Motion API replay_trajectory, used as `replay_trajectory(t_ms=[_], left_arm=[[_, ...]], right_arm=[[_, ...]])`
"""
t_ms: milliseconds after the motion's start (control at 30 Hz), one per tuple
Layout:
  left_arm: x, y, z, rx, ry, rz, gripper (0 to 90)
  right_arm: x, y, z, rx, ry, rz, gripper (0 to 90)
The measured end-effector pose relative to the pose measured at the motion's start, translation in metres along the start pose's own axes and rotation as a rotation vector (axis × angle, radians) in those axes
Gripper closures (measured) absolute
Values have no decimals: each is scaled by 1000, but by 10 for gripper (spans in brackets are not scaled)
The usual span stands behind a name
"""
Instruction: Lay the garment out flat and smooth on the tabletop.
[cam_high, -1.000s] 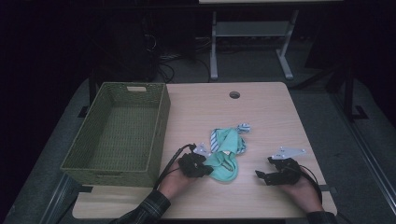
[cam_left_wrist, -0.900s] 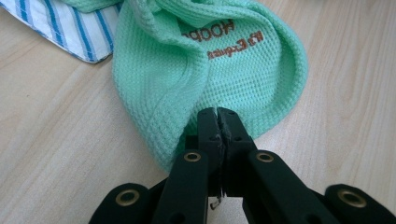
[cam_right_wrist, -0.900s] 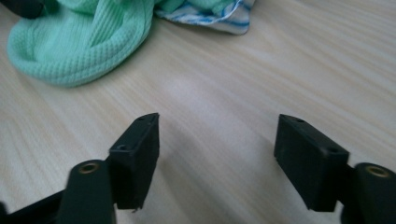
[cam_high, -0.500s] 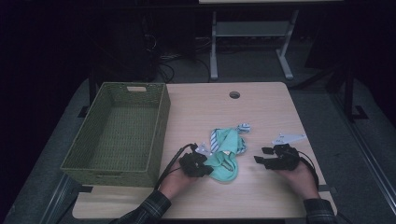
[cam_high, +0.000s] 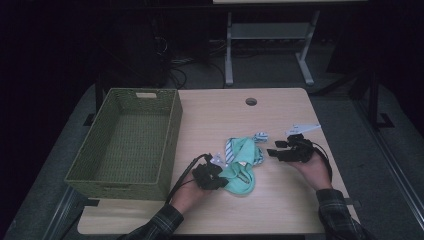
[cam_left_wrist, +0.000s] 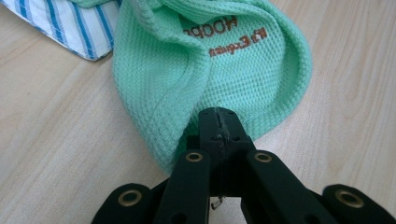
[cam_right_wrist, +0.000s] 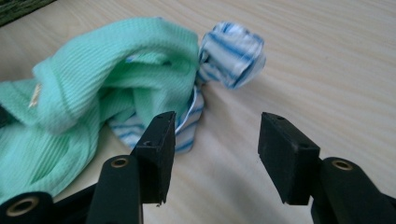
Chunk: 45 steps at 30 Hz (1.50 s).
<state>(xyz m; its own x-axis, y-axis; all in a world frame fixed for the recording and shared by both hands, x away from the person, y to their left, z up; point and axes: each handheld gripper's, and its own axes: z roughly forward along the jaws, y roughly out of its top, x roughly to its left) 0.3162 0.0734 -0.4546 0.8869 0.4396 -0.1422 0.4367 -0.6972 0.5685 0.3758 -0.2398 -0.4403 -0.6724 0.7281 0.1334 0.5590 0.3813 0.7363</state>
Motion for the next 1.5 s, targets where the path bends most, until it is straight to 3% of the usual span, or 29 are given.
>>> replay_trajectory(t_ms=[300, 333, 400, 667, 933, 1000, 1067, 1367, 1500], left_arm=[[0, 0, 0, -4, -4, -11, 895], [2, 0, 0, 4, -1, 5, 894], [1, 0, 1, -12, -6, -15, 894], [2, 0, 0, -9, -9, -17, 894], [1, 0, 1, -14, -10, -25, 894], [2, 0, 0, -8, -9, -16, 894], [2, 0, 0, -8, -9, -16, 894], [2, 0, 0, -7, -15, -22, 895], [2, 0, -1, 2, -16, -21, 895]], right_arm=[[-6, 27, 15, 2, 26, -12, 469], [-5, 30, 17, 3, 28, -17, 476], [-5, 35, 20, 8, 25, -17, 494], [-10, 45, 38, 47, 33, -21, 513], [-5, 47, 54, 102, 65, -32, 731], [-5, 47, 54, 103, 70, -55, 798], [-4, 48, 52, 113, 70, -46, 820], [-10, 65, 34, 84, 27, -78, 832], [-15, 73, 27, 83, -9, -70, 835]])
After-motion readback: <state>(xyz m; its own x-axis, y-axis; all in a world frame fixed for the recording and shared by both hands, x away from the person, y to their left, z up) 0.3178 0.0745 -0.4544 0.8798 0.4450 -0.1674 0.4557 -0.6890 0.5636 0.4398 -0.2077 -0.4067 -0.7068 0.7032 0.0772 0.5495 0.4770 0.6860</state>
